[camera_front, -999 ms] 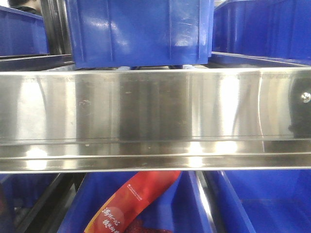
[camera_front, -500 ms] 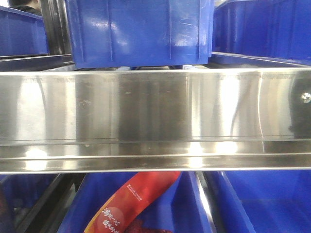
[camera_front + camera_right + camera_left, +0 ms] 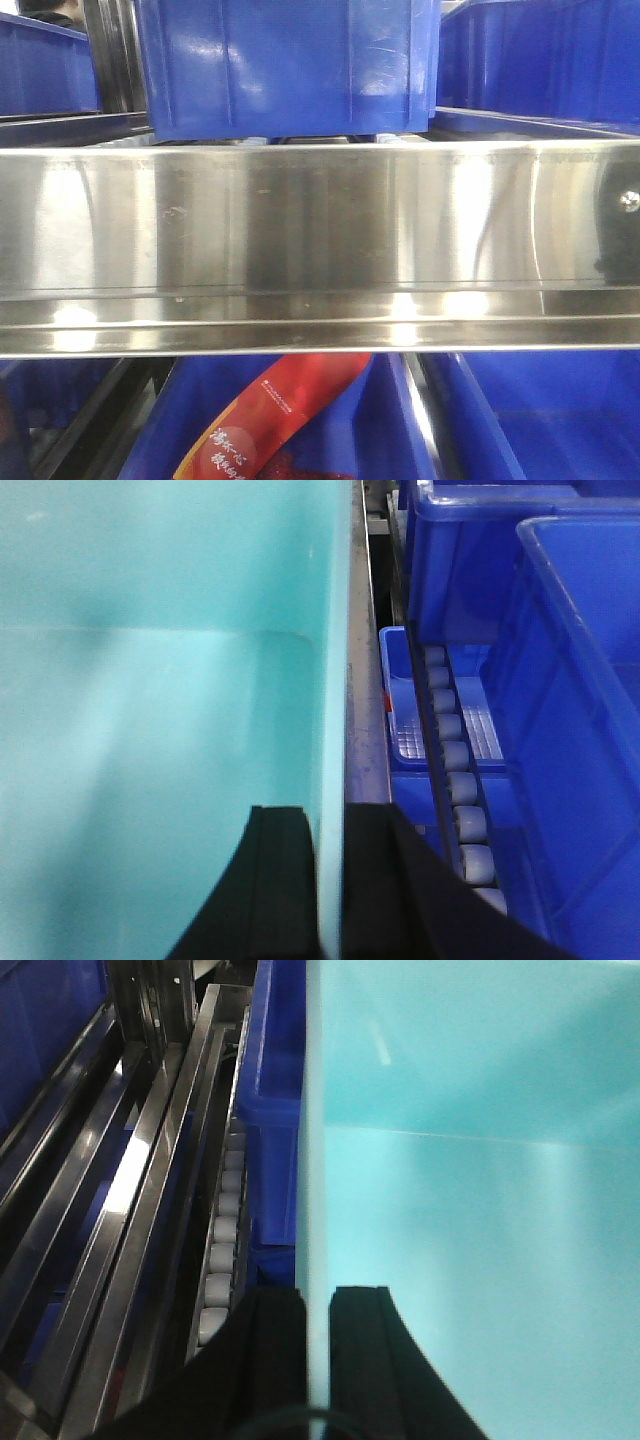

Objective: Fetch blue bin and place on conveyor start
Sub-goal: 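Lift the teal bin with both grippers and pull it off the shelf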

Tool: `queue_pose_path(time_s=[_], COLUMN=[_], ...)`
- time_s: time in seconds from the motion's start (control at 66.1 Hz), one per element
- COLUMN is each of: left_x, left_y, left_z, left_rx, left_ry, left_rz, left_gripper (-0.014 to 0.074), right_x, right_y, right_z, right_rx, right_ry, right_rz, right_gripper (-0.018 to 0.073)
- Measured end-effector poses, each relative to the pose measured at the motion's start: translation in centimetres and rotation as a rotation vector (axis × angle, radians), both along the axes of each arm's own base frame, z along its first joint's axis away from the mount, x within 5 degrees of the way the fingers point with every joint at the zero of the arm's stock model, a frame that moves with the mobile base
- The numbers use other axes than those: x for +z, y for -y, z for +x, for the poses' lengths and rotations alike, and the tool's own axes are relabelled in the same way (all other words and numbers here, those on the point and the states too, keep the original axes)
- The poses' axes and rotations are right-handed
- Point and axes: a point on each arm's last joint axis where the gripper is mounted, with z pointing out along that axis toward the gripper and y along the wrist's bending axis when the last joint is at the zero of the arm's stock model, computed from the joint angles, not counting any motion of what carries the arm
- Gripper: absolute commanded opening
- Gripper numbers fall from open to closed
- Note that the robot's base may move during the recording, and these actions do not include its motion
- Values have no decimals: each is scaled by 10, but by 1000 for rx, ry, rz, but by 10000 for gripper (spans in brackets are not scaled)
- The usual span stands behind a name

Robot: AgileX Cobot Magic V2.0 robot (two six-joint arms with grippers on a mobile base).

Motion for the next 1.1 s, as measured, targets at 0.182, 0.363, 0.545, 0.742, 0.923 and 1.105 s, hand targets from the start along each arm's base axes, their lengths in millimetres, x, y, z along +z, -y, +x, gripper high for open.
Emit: queue_pose_path(time_s=[0.182, 0.363, 0.545, 0.742, 0.923, 1.105], left_x=[0, 0, 0, 0, 0, 0], left_y=[0, 0, 0, 0, 0, 0], left_z=[0, 0, 0, 0, 0, 0], left_rx=[-2, -4, -4, -4, -4, -4], left_ry=[3, 6, 6, 6, 6, 6], left_rz=[-1, -2, -2, -2, -2, -2], left_gripper=[-111, -111, -111, -111, -111, -111], right_x=[1, 2, 2, 2, 2, 2], right_y=[1, 1, 1, 1, 1, 1], right_z=[-1, -1, -1, -1, -1, -1], right_rx=[-1, -2, -1, -1, -1, -1], right_ry=[5, 7, 9, 9, 9, 9], right_rz=[1, 0, 0, 0, 0, 0], right_gripper=[-162, -162, -162, -162, -162, -162])
